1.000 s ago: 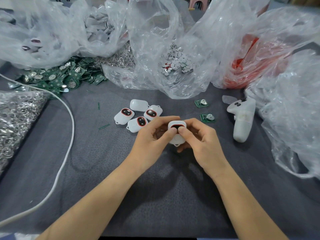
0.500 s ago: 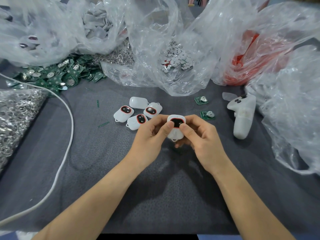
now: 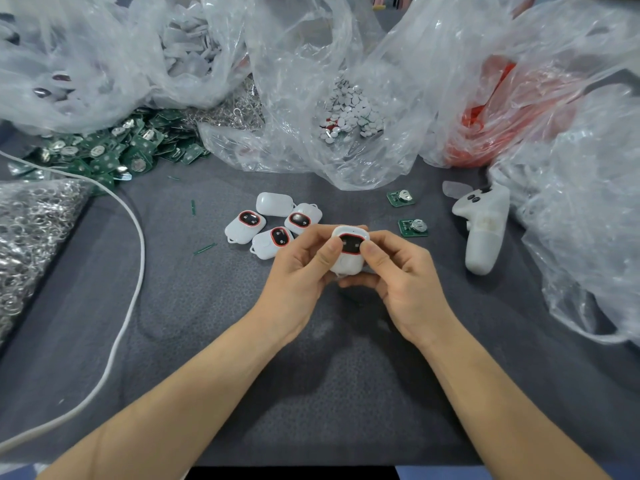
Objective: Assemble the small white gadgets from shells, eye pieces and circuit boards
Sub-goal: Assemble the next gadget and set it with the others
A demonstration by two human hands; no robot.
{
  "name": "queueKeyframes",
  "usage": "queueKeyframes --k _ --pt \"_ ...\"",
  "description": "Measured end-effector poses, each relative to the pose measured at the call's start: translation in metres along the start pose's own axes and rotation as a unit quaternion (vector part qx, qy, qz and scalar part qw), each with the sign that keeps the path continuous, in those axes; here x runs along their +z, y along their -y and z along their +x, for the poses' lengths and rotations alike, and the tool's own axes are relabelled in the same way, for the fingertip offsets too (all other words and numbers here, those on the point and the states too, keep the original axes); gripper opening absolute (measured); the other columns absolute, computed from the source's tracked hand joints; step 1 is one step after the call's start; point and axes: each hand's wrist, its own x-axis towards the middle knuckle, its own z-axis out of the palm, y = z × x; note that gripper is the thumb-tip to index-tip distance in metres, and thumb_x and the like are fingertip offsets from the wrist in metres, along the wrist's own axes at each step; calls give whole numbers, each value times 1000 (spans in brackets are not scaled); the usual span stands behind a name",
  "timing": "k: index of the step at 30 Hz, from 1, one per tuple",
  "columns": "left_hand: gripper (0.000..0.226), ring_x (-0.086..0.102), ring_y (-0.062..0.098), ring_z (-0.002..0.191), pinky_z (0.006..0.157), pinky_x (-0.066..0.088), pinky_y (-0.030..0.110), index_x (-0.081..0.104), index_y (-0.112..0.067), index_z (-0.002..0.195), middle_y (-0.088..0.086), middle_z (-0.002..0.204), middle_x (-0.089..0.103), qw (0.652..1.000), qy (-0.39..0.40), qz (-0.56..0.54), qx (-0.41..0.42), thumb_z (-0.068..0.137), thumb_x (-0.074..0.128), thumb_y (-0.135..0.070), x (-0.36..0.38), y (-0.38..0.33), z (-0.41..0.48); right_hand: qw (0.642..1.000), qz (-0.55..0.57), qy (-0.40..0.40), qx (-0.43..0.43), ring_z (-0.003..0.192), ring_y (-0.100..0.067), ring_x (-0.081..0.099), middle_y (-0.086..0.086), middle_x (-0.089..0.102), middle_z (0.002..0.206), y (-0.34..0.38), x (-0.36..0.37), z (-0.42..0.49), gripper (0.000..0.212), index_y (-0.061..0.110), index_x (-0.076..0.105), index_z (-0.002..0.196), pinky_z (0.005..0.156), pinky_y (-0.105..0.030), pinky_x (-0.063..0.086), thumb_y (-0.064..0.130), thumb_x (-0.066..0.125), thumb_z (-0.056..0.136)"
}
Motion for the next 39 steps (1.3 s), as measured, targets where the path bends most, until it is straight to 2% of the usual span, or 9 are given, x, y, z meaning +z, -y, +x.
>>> queueKeyframes --k 3,7,11,15,19,24,28,34,39 --pt "28 64 21 98 81 54 33 61 -6 106 10 112 68 1000 -14 11 -5 88 55 -26 -1 0 3 1000 0 -27 10 76 -19 69 -9 69 84 -1 2 2 20 1 64 96 62 -27 56 16 51 88" --pt "36 60 28 105 91 51 49 59 -4 114 18 115 64 998 -35 46 -21 87 49 -26 0 3 5 999 -4 -42 28 81 -18 69 -13 67 91 -1 5 2 18 -1 63 101 64 -26 57 6 49 93" --pt "36 61 19 109 86 53 34 56 -19 121 3 117 67 999 -12 47 -17 86 48 -24 -1 2 5 997 -66 -40 17 81 -15 68 -11 69 91 0 4 1 17 1 66 105 64 -24 56 1 55 91" --pt "38 58 20 118 95 51 35 53 -15 125 6 128 62 997 15 79 1 87 55 -16 -2 1 2 997 -64 -42 25 74 -14 68 -9 70 85 0 2 0 16 4 66 99 62 -24 54 -1 54 91" --pt "29 61 20 106 78 51 29 57 -13 119 9 121 65 999 4 54 -5 93 51 -3 -3 0 2 996 -84 -39 19 74 -15 67 -10 70 84 -1 3 -1 16 4 66 99 60 -24 53 -2 53 92" --pt "32 62 23 110 87 51 36 60 -14 116 8 118 67 996 -15 92 3 88 52 -3 -1 2 1 992 -118 -35 19 72 -11 68 -4 70 81 1 4 -2 17 10 66 96 61 -24 56 -2 55 91" --pt "41 63 12 111 89 51 24 57 -20 121 -3 117 68 990 -4 141 20 94 47 8 -1 2 0 992 -123 -33 25 74 -11 69 -3 70 83 2 3 -3 19 12 65 97 62 -23 57 -2 54 92" --pt "35 59 17 119 98 48 35 55 -22 123 -3 123 66 997 8 75 -7 95 49 -2 -5 3 3 995 -80 -45 38 75 -14 68 -6 71 83 2 6 0 17 8 67 98 61 -24 56 0 53 93" --pt "33 58 18 118 100 48 35 59 -16 121 1 122 66 999 25 35 -12 90 47 -13 -6 2 1 996 -75 -28 46 78 -21 70 -7 71 82 4 3 -1 16 7 66 99 60 -28 57 6 51 94"
